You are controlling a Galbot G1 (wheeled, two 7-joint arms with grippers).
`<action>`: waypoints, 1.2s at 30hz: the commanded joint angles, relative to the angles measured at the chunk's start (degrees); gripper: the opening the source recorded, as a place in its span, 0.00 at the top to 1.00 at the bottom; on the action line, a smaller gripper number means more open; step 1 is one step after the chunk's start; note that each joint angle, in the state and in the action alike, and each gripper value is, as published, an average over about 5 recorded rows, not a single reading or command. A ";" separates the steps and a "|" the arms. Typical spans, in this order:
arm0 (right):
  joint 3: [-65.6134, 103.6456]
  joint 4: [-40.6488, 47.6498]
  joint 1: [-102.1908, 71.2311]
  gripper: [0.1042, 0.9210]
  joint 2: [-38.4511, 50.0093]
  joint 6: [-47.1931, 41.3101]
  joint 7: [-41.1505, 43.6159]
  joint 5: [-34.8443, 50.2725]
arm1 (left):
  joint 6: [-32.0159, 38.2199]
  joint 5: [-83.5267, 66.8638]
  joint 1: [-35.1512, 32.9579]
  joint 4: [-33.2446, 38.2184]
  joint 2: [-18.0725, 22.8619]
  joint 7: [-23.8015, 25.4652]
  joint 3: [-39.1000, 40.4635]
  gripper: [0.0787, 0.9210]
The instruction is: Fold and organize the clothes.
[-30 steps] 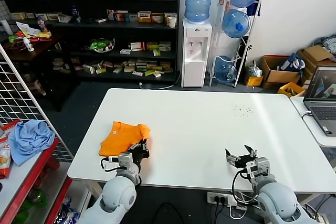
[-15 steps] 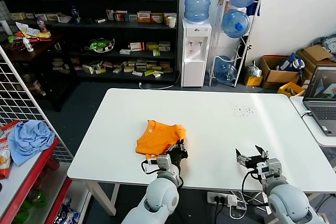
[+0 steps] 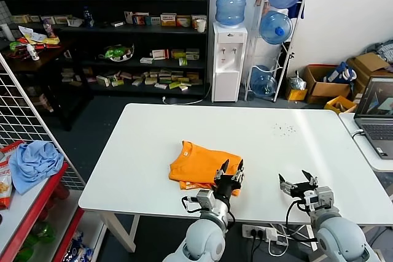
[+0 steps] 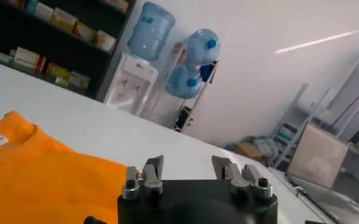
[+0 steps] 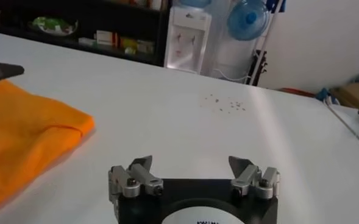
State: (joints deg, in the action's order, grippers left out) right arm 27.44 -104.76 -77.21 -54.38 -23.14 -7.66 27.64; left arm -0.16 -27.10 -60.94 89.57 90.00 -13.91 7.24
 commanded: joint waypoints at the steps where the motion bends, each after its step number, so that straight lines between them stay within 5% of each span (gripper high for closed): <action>1: 3.65 0.08 -1.06 0.12 -0.88 4.26 3.39 -0.47 | 14.90 8.32 -6.87 4.87 -15.52 7.12 -6.04 0.35; 7: 5.99 1.36 -1.22 0.12 -4.26 7.80 7.75 -1.90 | 20.97 16.41 -11.65 5.50 -23.63 6.32 -15.28 0.16; 13: 7.51 1.54 -1.01 0.12 -8.48 8.74 9.93 -3.42 | 18.03 15.19 -15.70 7.88 -27.23 5.89 -22.51 0.12; 36: 8.46 0.56 -0.39 0.12 -11.07 10.31 11.86 -4.63 | 14.63 16.94 -17.26 8.35 -26.09 8.17 -26.48 0.12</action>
State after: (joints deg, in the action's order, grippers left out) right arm 35.53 -104.01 -77.77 -64.44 -13.70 3.36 23.73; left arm 14.38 -11.51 -76.88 97.10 65.11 -6.48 -16.81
